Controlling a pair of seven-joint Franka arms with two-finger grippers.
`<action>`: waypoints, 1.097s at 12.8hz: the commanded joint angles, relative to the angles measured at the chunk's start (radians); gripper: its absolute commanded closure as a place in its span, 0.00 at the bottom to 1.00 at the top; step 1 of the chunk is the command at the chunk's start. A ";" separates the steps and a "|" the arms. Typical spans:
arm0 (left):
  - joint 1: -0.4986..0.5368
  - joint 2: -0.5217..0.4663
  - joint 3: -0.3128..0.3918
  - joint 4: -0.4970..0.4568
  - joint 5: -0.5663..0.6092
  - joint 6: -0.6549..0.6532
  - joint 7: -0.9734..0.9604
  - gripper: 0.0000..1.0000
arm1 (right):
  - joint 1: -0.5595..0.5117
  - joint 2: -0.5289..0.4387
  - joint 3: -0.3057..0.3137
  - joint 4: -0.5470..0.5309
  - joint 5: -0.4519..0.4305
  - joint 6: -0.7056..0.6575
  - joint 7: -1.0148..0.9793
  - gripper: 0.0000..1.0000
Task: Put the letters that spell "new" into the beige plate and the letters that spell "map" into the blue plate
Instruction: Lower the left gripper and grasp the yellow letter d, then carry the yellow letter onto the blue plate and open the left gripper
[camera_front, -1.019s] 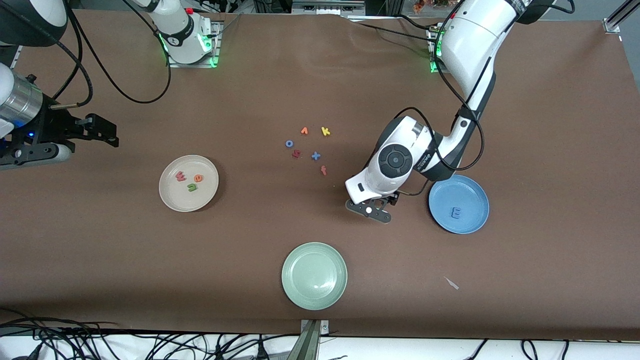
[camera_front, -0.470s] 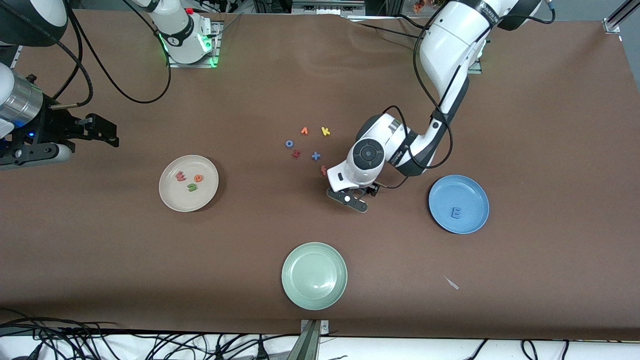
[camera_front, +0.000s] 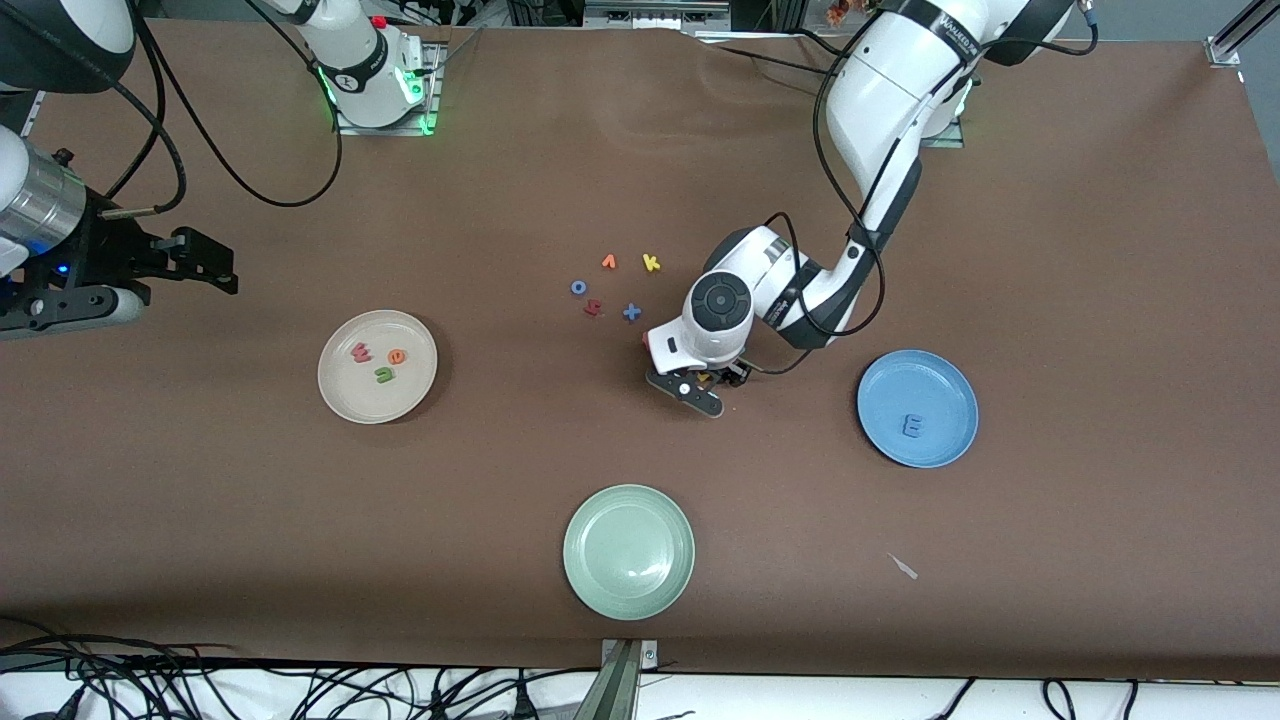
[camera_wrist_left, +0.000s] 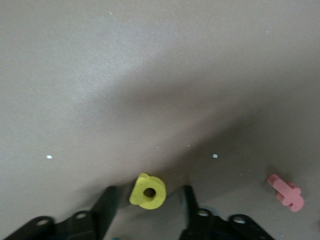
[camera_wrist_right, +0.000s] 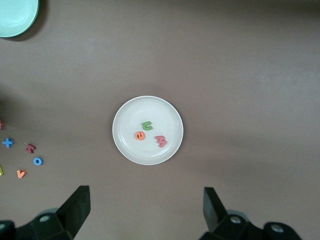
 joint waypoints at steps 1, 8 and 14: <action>0.003 -0.005 0.001 -0.009 0.028 0.008 0.037 0.88 | -0.002 0.011 0.000 0.028 0.005 -0.020 -0.003 0.00; 0.066 -0.097 0.009 0.005 0.028 -0.073 0.063 1.00 | -0.002 0.011 0.000 0.028 0.007 -0.021 0.002 0.00; 0.212 -0.172 0.011 -0.007 0.030 -0.252 0.236 1.00 | 0.003 0.011 0.002 0.028 0.008 -0.021 0.003 0.00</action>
